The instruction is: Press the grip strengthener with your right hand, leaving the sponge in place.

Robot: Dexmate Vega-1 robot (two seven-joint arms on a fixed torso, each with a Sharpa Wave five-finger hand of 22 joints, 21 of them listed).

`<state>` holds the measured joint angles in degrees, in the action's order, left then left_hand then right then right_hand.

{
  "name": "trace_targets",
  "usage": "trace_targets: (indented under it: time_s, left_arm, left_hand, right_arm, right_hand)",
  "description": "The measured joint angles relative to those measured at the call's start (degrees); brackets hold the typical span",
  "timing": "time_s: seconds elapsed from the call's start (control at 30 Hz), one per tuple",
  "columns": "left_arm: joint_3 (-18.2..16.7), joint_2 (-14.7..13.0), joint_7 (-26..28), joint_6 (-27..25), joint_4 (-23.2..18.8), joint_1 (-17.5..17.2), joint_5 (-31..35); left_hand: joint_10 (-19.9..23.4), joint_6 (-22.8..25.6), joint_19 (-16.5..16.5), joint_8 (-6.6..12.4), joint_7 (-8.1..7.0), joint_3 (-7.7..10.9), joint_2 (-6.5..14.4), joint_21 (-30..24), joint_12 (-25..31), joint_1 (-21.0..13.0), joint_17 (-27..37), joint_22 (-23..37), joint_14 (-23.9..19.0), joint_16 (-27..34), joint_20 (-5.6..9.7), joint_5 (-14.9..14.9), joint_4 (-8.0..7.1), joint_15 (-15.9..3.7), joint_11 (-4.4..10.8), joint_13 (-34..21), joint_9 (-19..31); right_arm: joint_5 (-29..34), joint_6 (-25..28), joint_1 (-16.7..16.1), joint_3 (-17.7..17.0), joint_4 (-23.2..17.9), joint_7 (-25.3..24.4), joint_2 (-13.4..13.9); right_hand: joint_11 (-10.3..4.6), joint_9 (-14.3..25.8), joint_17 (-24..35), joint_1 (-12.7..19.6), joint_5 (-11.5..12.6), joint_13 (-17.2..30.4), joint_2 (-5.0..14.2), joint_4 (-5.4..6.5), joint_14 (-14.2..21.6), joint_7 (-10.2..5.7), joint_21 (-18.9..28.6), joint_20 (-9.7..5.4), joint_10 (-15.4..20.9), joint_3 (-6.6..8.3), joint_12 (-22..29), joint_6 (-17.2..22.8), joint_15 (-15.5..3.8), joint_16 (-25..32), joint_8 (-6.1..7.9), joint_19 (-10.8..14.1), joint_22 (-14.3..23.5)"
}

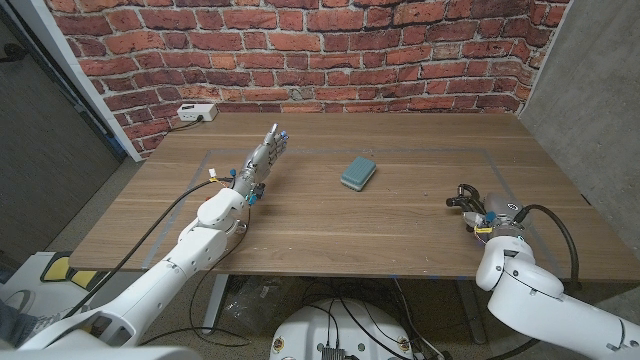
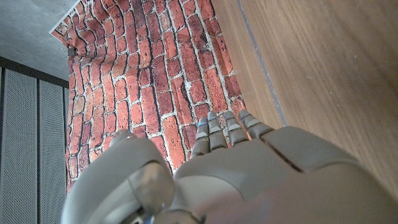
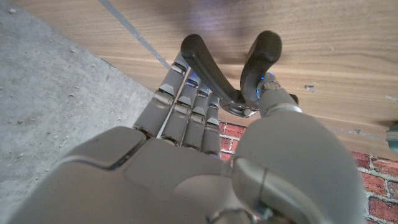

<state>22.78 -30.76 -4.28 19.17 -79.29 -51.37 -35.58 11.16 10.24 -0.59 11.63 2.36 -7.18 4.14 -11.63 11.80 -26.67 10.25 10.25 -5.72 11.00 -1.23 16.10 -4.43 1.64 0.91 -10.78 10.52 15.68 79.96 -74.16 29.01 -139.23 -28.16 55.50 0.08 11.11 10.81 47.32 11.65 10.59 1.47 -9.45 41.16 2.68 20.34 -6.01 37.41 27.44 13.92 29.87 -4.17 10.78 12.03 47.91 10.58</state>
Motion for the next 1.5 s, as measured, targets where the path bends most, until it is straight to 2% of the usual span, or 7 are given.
trace_targets:
  time_s: [0.27,0.6,1.03,1.23,1.5]
  left_arm:
    - [-0.3,-0.4,0.2,0.0,-0.7,-0.5,0.0]
    - [-0.5,-0.6,0.5,0.2,-1.2,-0.9,0.0]
    - [-0.7,-0.6,0.8,0.7,-1.6,-1.2,0.1]
    - [-0.7,-0.6,0.7,0.8,-1.5,-1.2,0.1]
    - [-0.7,-0.5,0.7,0.9,-1.3,-0.9,0.1]
  left_hand:
    - [0.0,0.0,0.0,0.0,0.0,0.0,0.4,0.0,0.0,0.4,0.0,0.0,0.0,0.0,0.0,0.0,0.0,0.0,0.0,0.0,0.0]
    - [0.0,0.2,0.0,0.0,-0.21,0.0,0.4,0.0,0.0,0.4,0.0,0.0,0.0,0.0,0.0,0.0,0.0,0.0,0.0,0.0,0.0]
    - [0.0,0.2,0.0,0.0,-0.21,0.0,0.4,0.0,0.0,0.4,0.0,0.0,0.0,0.0,0.0,0.0,0.0,0.0,0.0,0.0,0.0]
    - [0.0,0.5,0.0,0.0,0.11,-0.24,0.4,0.0,0.0,0.4,0.0,0.0,0.0,0.0,0.0,0.0,-0.24,0.0,0.0,0.0,0.0]
    - [0.0,0.5,0.2,0.0,0.11,-0.48,0.4,0.0,0.0,0.3,0.0,0.0,0.0,0.0,-0.22,-0.2,0.01,0.0,0.0,0.0,0.0]
  right_arm:
    - [5.7,0.0,-1.5,-1.2,-2.6,2.4,-0.1]
    - [9.1,0.1,-3.0,-2.8,-5.2,3.4,0.1]
    - [9.2,0.1,-4.3,-4.0,-6.8,0.8,0.1]
    - [7.4,-0.1,-4.9,-4.5,-7.2,-1.8,0.1]
    - [4.8,-0.8,-5.5,-5.0,-7.4,-4.8,0.0]
  right_hand:
    - [0.0,0.0,0.0,0.1,0.0,0.0,0.06,0.0,0.0,0.0,0.0,0.29,0.0,-0.01,-0.3,0.0,0.0,0.0,0.0,-0.3,0.0]
    - [0.21,0.0,0.0,0.1,0.0,0.0,0.07,-0.01,0.0,-0.33,0.0,0.39,0.2,-0.02,-0.3,0.3,0.0,0.0,-0.01,-0.4,0.0]
    - [-0.1,-0.1,0.0,1.0,-0.4,-0.1,-0.07,0.06,1.5,-0.72,0.1,0.46,1.6,0.25,-0.1,1.8,-0.22,0.3,-0.11,0.0,0.2]
    - [-0.11,0.0,0.0,1.2,-0.5,0.0,-0.3,-0.17,2.0,-0.92,0.3,0.45,2.2,0.8,0.0,2.2,-0.35,0.4,-0.11,0.4,0.2]
    - [-0.44,0.0,0.0,1.6,-0.2,0.0,-0.67,-0.19,3.0,-1.14,0.7,0.38,2.9,0.82,-0.1,2.4,-0.52,0.5,-0.11,0.9,0.2]
